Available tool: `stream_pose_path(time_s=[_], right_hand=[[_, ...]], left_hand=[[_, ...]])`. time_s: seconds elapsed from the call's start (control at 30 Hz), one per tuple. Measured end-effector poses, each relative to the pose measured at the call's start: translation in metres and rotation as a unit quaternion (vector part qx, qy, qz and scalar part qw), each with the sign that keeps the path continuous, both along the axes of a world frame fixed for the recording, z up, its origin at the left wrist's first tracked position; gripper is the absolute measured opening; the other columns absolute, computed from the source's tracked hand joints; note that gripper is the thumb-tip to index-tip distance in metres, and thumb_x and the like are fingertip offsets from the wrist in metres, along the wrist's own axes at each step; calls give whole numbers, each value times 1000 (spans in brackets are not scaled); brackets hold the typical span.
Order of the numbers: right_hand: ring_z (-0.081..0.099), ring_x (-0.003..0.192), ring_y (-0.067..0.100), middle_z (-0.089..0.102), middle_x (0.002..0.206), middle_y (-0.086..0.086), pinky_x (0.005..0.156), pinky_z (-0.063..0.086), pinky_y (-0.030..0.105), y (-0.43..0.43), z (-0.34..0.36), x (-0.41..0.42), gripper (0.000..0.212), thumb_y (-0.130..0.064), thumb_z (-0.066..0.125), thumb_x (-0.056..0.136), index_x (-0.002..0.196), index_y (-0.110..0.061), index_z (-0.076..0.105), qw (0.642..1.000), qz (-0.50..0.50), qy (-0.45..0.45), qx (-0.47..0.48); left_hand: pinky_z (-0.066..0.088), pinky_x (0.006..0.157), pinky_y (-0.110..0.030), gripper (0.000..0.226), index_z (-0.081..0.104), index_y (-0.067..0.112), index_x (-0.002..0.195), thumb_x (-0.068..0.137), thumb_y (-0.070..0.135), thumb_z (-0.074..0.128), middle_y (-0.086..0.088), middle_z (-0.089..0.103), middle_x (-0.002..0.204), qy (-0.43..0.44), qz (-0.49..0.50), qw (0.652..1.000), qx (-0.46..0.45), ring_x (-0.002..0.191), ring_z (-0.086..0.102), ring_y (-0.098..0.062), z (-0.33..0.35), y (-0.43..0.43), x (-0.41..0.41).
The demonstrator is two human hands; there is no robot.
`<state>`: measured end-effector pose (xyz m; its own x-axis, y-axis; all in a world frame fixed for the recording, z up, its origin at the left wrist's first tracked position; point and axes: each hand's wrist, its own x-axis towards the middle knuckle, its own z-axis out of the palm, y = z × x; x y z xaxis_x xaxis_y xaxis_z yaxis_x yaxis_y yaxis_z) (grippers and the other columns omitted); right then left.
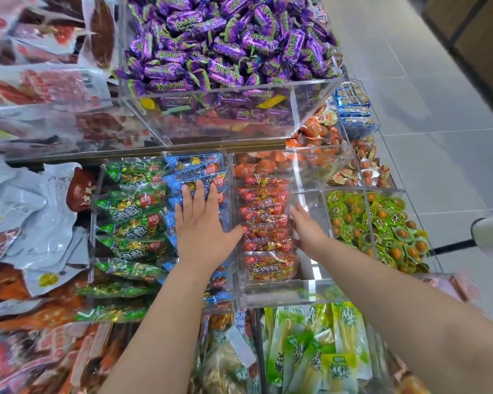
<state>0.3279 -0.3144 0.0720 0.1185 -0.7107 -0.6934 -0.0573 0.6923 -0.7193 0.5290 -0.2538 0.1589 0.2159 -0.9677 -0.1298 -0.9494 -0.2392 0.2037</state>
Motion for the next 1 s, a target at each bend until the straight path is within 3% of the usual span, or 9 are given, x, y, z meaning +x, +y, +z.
stream_pose_path(time_s=[0.13, 0.27, 0.47, 0.53, 0.6, 0.67, 0.8, 0.9, 1.0], right_hand=[[51, 122, 26, 46, 142, -2, 102, 42, 50, -5, 3, 28, 54, -53, 35, 94, 143, -50, 12, 997, 39, 51, -44], [58, 94, 7, 45, 139, -3, 76, 50, 26, -1, 11, 15, 68, -51, 48, 92, 146, -42, 8, 993, 91, 54, -52], [56, 68, 19, 53, 83, 1, 59, 50, 41, 16, 29, -26, 67, -59, 41, 92, 141, -15, 32, 981, 18, 88, 171], [59, 90, 27, 60, 99, 8, 69, 50, 46, 28, 34, -33, 62, -52, 38, 96, 142, -11, 32, 975, 44, 86, 200], [52, 116, 34, 51, 131, 16, 94, 44, 48, 36, 34, -37, 54, -44, 43, 97, 139, -10, 39, 976, 73, 127, 159], [54, 116, 33, 55, 127, 15, 102, 42, 47, 44, 39, -39, 41, -33, 49, 96, 127, -6, 50, 981, 79, 148, 94], [60, 87, 23, 62, 105, 12, 80, 47, 33, 67, 65, -42, 24, -21, 50, 96, 113, -6, 57, 989, 69, 133, -2], [59, 85, 20, 64, 98, 7, 73, 48, 30, 93, 81, -52, 18, -16, 52, 94, 109, -10, 60, 985, 30, 149, -76], [62, 79, 12, 65, 95, 3, 75, 52, 23, 129, 91, -67, 21, -10, 55, 92, 112, -7, 61, 980, -52, 122, -148]], left_hand=[[-10, 117, -40, 95, -2, 25, 154, 84, 62, 51, -1, -13, 161, 6, 1, 1000, 1, 146, -21, -24, 0, 0, 0], [-11, 117, -40, 95, -2, 25, 154, 84, 61, 50, -1, -12, 161, 5, 0, 1000, 0, 146, -21, -23, -2, 1, 0], [-8, 117, -41, 95, 0, 25, 154, 84, 61, 52, -1, -10, 162, 9, -2, 1000, -11, 147, -18, -24, -5, 1, 2], [-8, 118, -41, 95, 0, 25, 154, 84, 61, 52, -2, -9, 162, 9, -4, 1000, -11, 147, -18, -24, -5, 0, 2], [-7, 118, -42, 94, 1, 26, 154, 84, 61, 52, -2, -9, 162, 12, -6, 1000, -9, 147, -18, -24, -4, 0, 2], [-6, 118, -42, 90, 4, 27, 154, 85, 59, 53, -2, -8, 162, 24, -7, 1000, -7, 147, -18, -24, -1, 0, 2], [13, 118, -45, 58, 44, 19, 142, 90, 38, 59, -11, 34, 153, 151, -23, 984, -91, 147, 13, -30, 19, 14, -6], [42, 93, -37, 33, 67, 12, 114, 85, 25, 60, -7, 68, 105, 207, -102, 959, -168, 107, 59, -28, 33, 38, -29], [48, 74, -26, 22, 71, 23, 100, 81, 27, 60, 17, 64, 78, 314, -136, 932, -120, 72, 59, -6, 35, 67, -65]])
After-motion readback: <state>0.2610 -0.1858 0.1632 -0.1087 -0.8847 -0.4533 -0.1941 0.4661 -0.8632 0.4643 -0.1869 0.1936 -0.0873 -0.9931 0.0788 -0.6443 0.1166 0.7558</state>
